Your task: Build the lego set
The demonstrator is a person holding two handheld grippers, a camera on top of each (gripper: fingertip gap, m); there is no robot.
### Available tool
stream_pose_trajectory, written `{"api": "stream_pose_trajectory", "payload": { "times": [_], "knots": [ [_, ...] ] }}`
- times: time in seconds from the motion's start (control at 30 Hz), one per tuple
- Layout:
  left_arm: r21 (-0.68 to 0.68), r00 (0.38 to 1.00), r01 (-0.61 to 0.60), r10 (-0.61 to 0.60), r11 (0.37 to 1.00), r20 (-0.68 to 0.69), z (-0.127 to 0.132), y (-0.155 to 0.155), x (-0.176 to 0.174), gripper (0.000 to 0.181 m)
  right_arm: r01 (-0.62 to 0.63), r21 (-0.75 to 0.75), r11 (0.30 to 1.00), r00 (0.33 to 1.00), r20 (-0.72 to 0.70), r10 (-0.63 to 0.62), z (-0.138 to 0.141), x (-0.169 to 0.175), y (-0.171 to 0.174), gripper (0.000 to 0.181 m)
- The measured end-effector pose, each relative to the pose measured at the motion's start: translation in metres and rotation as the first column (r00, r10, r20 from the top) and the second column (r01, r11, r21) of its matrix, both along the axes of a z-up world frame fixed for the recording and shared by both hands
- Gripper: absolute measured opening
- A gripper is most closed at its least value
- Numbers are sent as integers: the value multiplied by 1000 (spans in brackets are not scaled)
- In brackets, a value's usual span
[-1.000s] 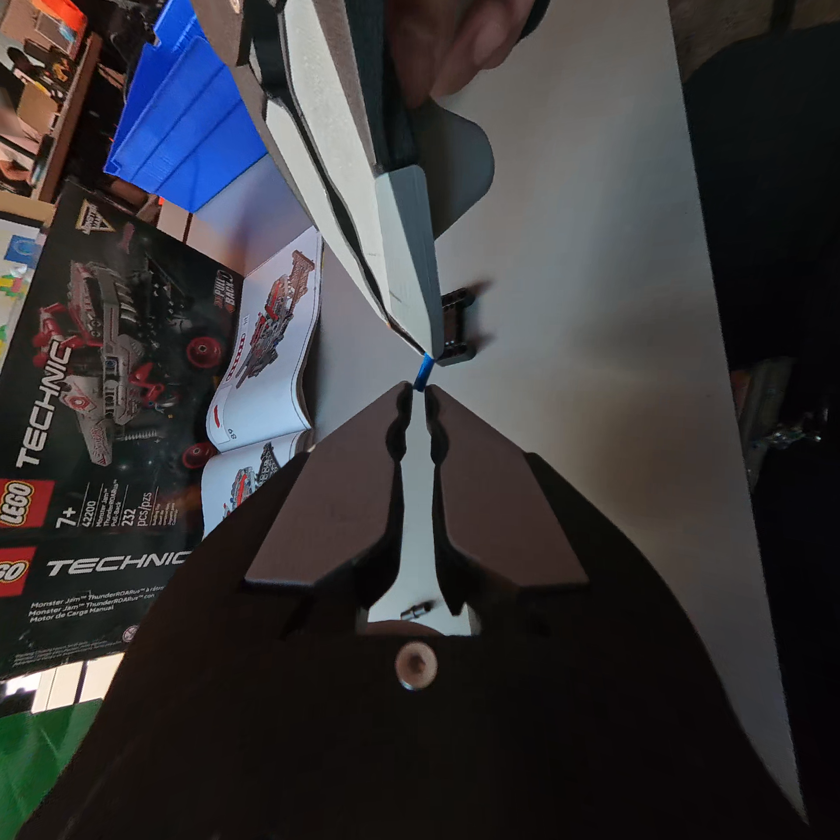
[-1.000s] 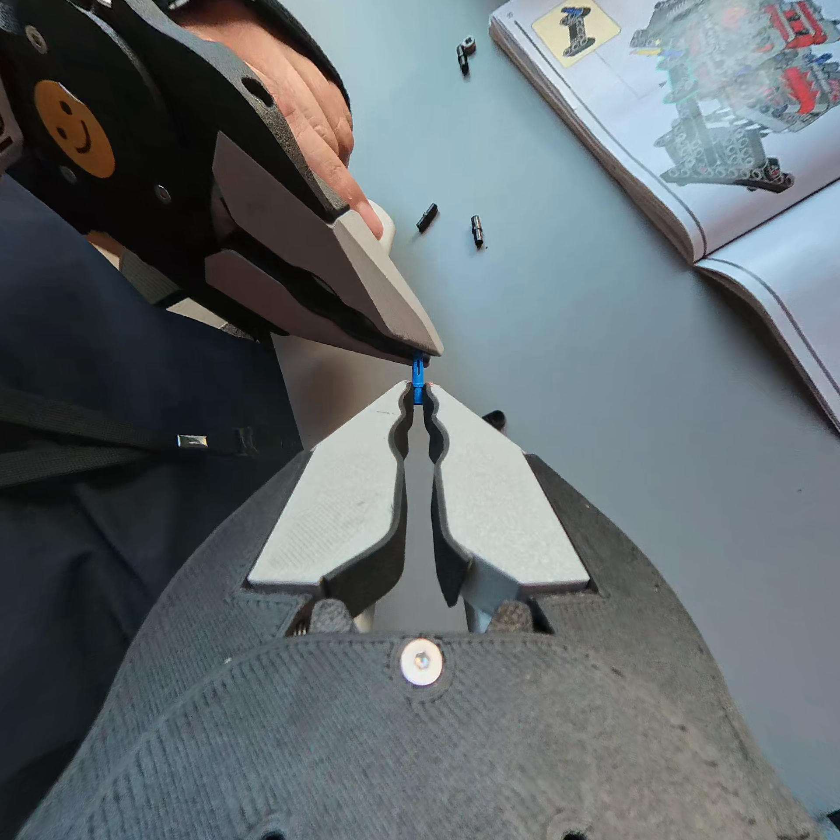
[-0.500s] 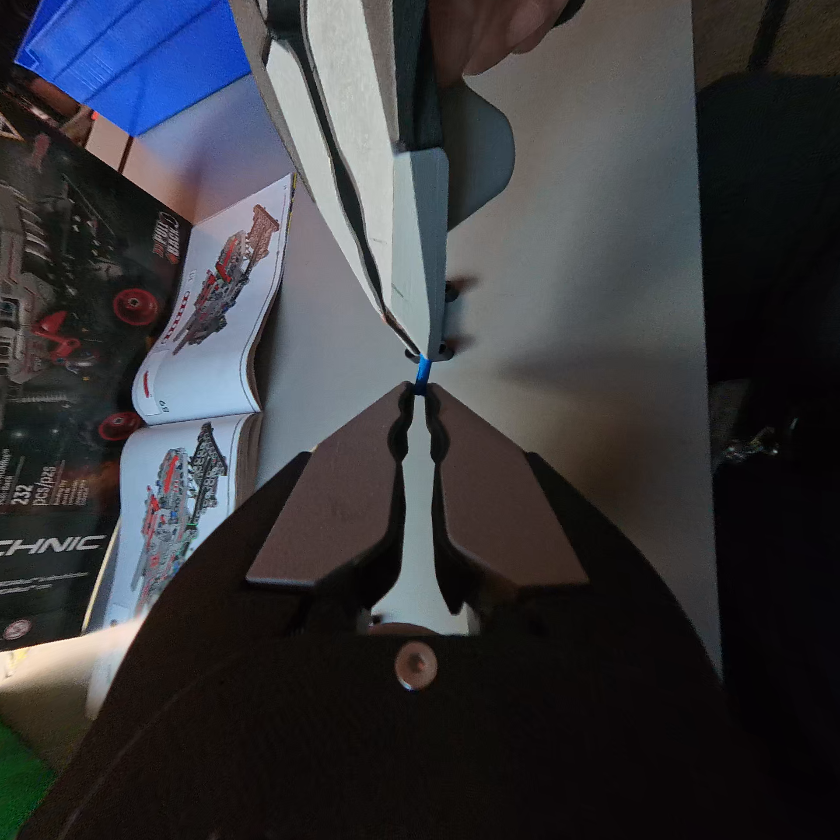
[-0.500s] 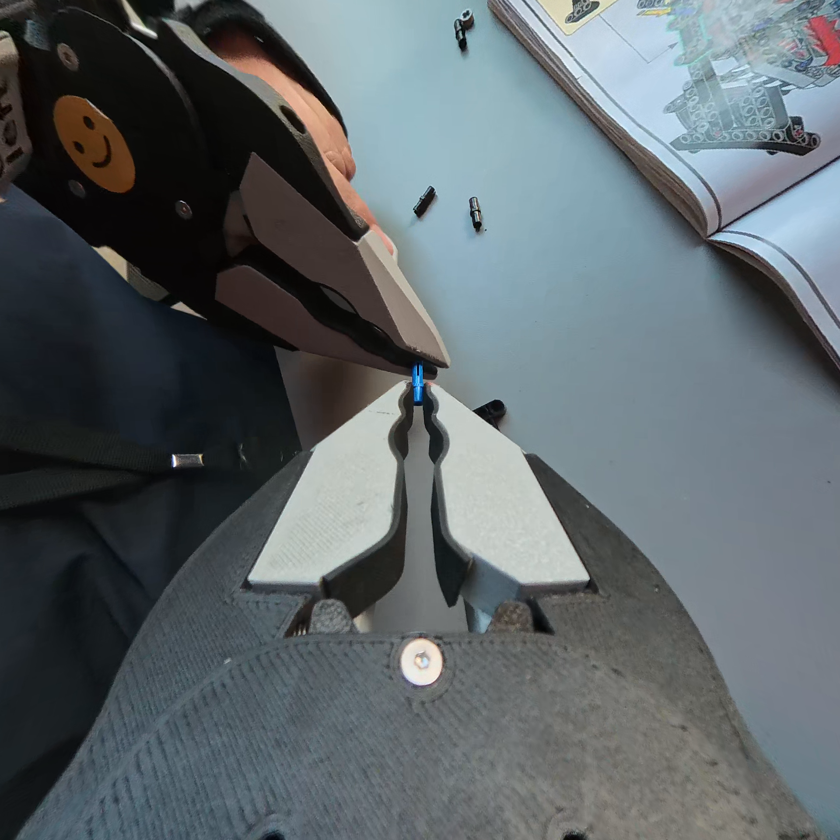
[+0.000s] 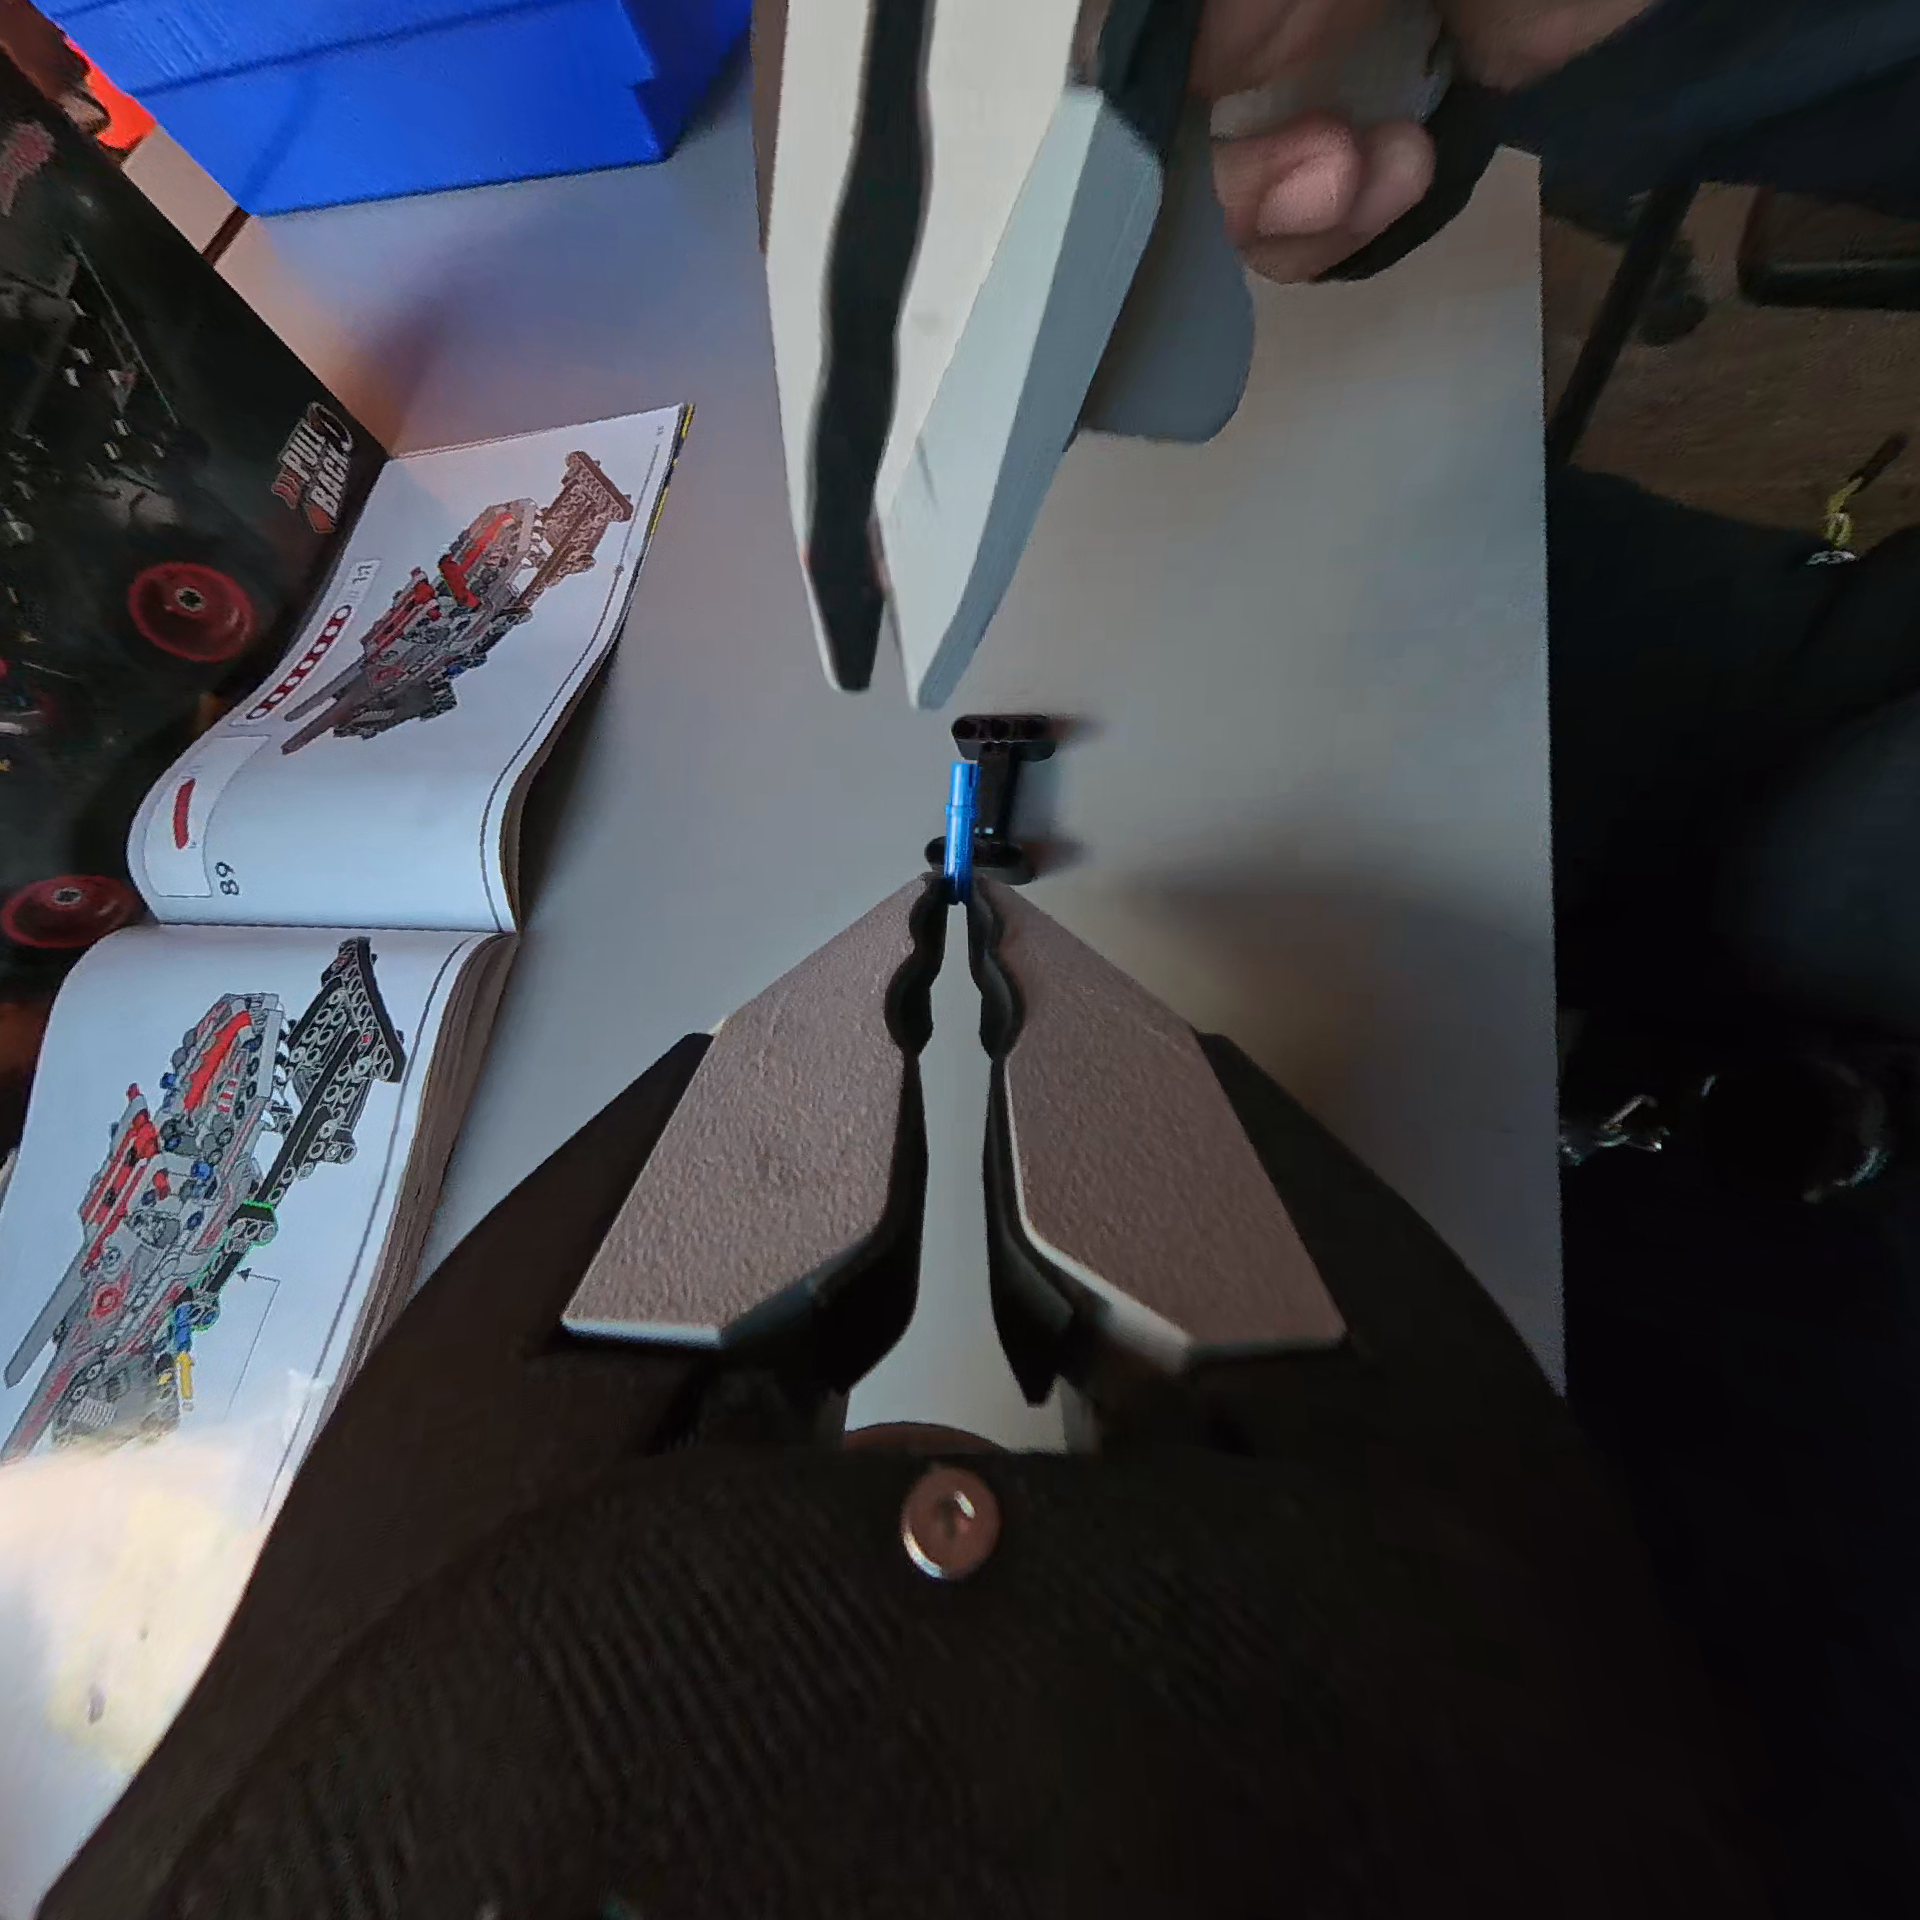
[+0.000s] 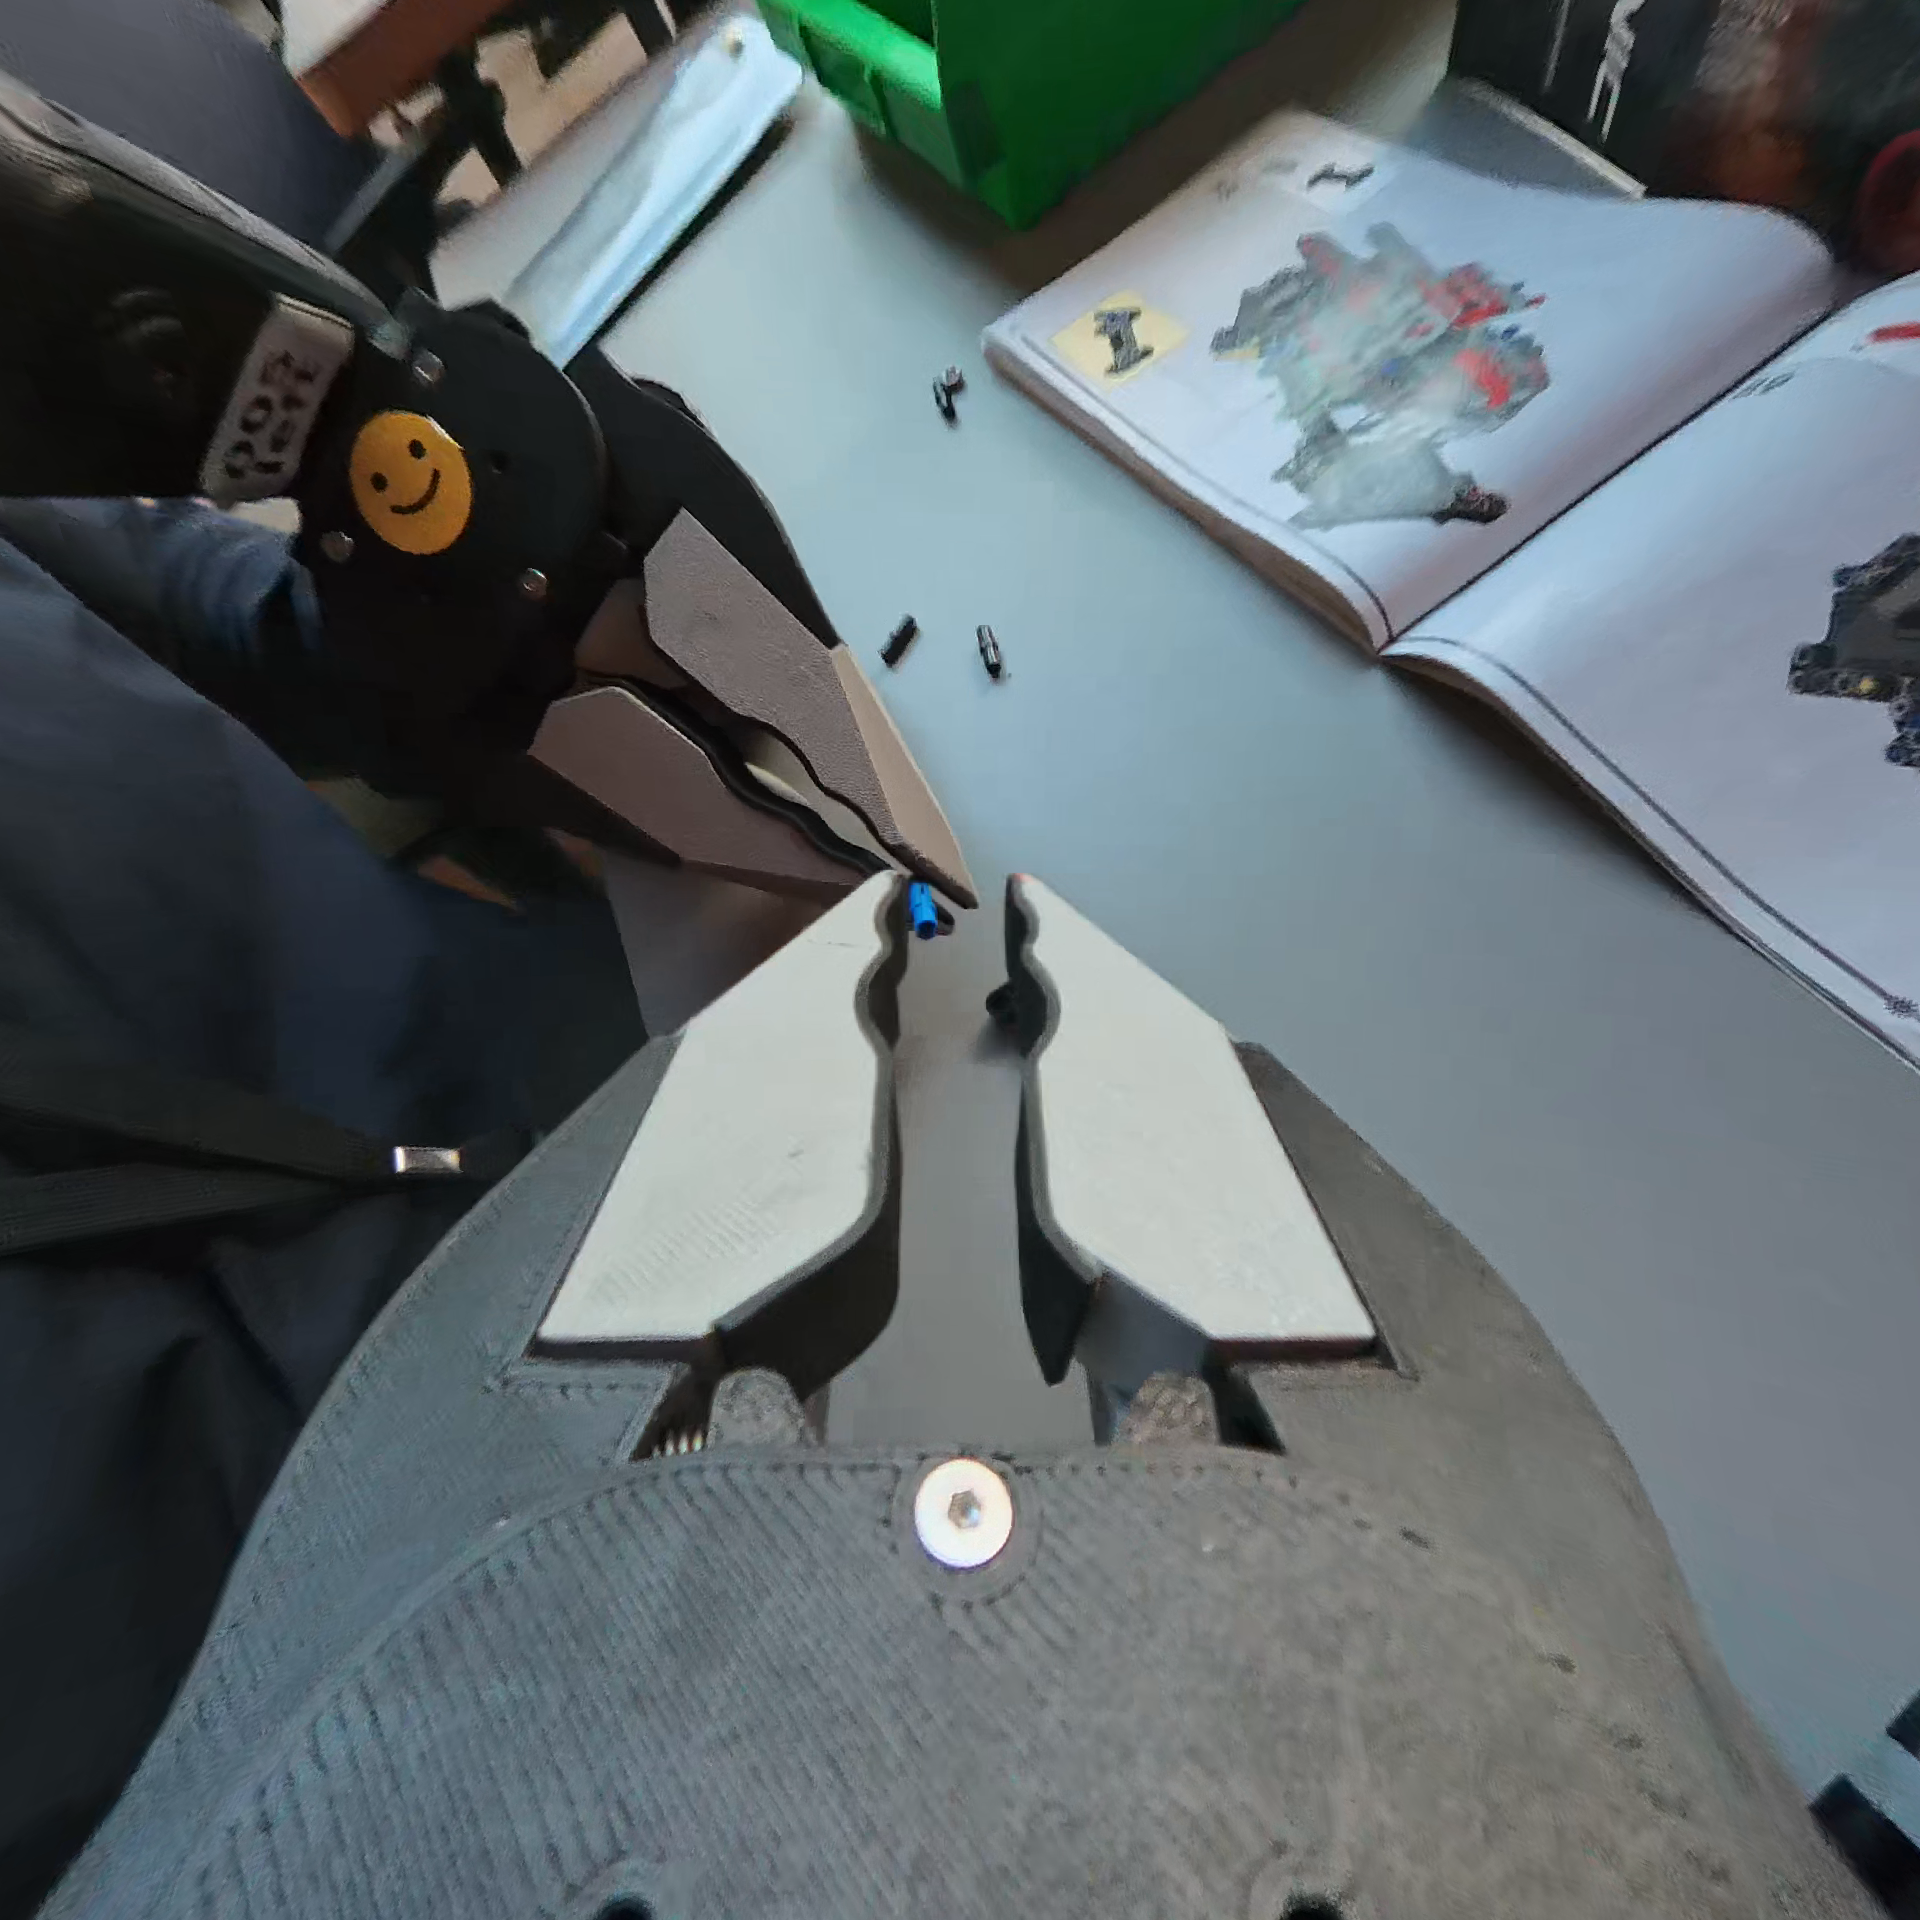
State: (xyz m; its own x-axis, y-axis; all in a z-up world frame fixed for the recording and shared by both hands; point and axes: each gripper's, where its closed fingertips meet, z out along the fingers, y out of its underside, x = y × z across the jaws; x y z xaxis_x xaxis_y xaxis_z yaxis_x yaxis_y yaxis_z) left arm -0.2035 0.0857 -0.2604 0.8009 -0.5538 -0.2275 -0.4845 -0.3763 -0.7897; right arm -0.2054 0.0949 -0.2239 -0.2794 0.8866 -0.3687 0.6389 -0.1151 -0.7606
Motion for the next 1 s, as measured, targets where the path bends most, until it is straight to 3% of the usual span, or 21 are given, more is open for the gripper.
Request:
{"api": "stream_pose_trajectory", "payload": {
  "times": [0.03, 0.27, 0.3, 0.7, 0.77, 1.0],
  "knots": [
    [3, 1000, -3, 3, 1000, 10, 2, 0, -1, 0, -7, -17, 1000, 1000, -19, 7, 4, 2, 0, 14],
    [52, 988, 1, -9, 999, 154, 23, 3, 7, 0, -38, -2, 999, 998, -56, 38, 2, 4, -14, 12],
    [61, 987, 0, -10, 998, 158, 26, 4, 7, 0, -32, 12, 999, 997, -70, 33, 4, 4, -15, 3],
    [56, 985, 7, -16, 998, 169, 24, 8, 16, 0, 16, 14, 1000, 995, -99, -15, 9, 6, -11, 2],
    [55, 982, 8, -18, 998, 188, 25, 9, 17, 0, -1, -1, 1000, 995, -98, 1, 9, 8, -13, 12],
    [53, 983, 8, -18, 999, 182, 23, 9, 19, 0, 2, 54, 999, 996, -86, 2, 4, 6, -12, 3]
  ]
}}
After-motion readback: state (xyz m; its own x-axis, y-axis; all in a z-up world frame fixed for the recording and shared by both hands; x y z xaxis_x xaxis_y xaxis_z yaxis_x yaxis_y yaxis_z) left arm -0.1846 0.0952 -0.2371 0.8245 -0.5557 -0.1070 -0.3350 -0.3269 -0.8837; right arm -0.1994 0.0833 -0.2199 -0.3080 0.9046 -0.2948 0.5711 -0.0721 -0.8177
